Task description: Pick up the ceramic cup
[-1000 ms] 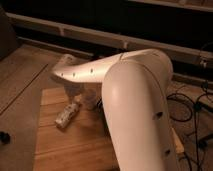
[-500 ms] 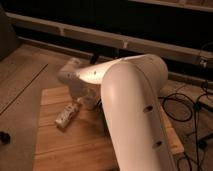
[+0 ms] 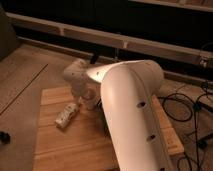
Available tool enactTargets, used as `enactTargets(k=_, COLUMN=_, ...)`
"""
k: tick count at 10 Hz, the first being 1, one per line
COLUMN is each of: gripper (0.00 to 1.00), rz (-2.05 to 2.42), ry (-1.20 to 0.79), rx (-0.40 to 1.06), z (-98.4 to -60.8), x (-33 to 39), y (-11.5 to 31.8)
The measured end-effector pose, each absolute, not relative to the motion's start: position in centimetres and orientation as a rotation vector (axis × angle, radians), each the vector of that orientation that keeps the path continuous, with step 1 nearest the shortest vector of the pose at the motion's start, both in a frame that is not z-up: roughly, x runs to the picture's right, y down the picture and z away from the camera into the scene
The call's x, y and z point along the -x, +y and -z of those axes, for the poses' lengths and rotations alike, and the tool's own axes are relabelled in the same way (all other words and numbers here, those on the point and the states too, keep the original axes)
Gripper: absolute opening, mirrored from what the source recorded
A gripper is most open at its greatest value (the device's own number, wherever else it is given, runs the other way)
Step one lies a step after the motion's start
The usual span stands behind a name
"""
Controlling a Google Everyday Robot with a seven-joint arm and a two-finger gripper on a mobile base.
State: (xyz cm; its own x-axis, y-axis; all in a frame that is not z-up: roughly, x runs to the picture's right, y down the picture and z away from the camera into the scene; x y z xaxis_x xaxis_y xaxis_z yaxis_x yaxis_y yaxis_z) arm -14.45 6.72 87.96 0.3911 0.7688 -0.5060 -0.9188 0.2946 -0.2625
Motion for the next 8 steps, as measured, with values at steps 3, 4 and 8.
enactTargets(k=3, gripper=0.02, rz=-1.168, ry=0.329, rx=0.541, z=-87.5, x=13.1, y=5.7)
enactTargets(k=4, gripper=0.0, rz=-1.183, ry=0.362, rx=0.494, z=-86.6, x=11.8, y=4.6)
enactTargets(k=8, gripper=0.0, rz=-1.142, ry=0.443, rx=0.214, z=-78.4, x=10.2, y=-2.3)
